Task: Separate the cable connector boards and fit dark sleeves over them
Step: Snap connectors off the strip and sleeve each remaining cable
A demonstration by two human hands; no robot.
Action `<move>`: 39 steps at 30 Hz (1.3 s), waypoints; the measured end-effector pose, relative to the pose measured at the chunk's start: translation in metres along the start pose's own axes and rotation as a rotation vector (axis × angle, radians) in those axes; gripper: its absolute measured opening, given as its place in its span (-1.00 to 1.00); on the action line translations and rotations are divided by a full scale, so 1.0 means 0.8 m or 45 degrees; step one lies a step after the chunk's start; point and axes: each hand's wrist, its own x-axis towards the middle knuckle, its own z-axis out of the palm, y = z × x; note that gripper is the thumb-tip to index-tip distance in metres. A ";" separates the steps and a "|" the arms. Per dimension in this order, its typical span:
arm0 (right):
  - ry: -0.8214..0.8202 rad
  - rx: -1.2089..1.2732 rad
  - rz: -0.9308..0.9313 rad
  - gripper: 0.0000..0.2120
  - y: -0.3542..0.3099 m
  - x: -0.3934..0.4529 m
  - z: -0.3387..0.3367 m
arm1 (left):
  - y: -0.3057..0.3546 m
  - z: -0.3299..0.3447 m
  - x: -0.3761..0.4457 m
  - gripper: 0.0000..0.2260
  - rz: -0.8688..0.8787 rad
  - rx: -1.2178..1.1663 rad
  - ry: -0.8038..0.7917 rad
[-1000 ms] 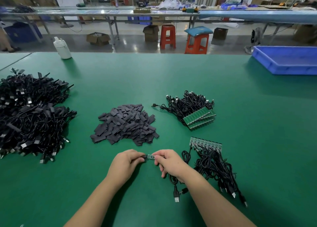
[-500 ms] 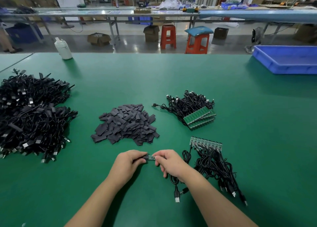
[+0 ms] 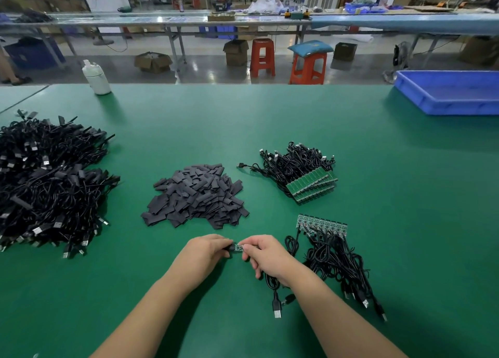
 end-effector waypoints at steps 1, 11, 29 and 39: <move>0.000 0.000 -0.003 -0.83 0.001 0.000 0.000 | 0.003 0.003 0.001 -0.80 -0.008 -0.004 -0.011; -0.033 -0.036 0.005 -0.76 0.009 0.006 0.001 | 0.016 0.015 0.006 -0.80 -0.086 0.031 -0.035; -0.175 -0.147 -0.010 -0.57 0.002 0.003 -0.003 | 0.013 -0.002 0.012 -0.77 0.020 0.054 -0.121; -0.175 -0.093 0.026 -0.65 -0.003 0.002 -0.002 | 0.018 0.004 0.005 -0.79 0.051 -0.006 -0.030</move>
